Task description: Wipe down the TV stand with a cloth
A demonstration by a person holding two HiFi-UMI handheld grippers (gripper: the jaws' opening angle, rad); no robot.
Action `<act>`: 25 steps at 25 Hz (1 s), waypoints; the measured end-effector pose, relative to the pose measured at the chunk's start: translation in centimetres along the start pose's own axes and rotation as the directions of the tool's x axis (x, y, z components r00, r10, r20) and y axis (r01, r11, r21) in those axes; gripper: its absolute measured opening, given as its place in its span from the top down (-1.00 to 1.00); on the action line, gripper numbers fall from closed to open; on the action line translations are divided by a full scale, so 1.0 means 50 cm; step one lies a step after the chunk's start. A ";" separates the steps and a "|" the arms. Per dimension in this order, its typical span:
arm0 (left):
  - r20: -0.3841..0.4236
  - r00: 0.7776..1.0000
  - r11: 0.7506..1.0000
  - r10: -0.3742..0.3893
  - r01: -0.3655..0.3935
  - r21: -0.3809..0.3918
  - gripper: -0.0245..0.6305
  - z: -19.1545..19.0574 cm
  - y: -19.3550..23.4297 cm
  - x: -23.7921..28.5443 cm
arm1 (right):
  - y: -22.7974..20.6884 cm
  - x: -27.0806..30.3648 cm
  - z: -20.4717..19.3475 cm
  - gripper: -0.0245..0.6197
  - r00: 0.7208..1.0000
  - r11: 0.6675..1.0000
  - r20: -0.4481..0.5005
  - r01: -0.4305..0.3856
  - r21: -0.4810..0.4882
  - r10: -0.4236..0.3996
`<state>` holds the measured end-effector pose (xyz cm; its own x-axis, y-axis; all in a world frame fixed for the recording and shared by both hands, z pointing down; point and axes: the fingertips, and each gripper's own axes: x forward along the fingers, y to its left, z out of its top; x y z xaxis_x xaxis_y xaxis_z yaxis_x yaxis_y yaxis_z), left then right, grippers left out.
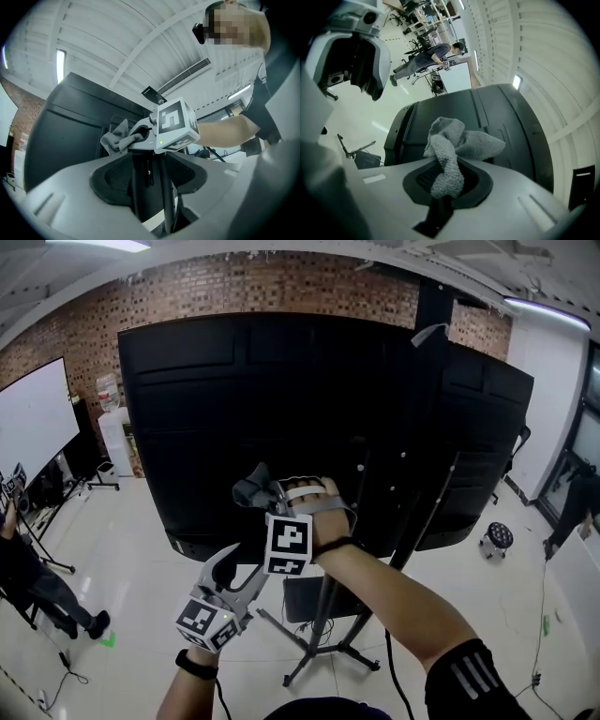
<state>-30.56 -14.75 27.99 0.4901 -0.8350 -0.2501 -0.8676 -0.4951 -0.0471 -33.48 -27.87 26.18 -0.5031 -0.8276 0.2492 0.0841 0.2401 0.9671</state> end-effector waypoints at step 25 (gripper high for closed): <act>0.000 0.989 0.989 -0.145 0.145 0.005 0.16 -0.004 -0.108 0.113 | -0.089 -0.209 -0.119 0.83 0.955 0.942 0.188 0.168 0.290 -0.229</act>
<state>-23.09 -16.85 27.03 0.6109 -0.7544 -0.2404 -0.7877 -0.6098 -0.0879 -23.50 -23.32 19.56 -0.6612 -0.7502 0.0075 -0.2546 0.2337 0.9384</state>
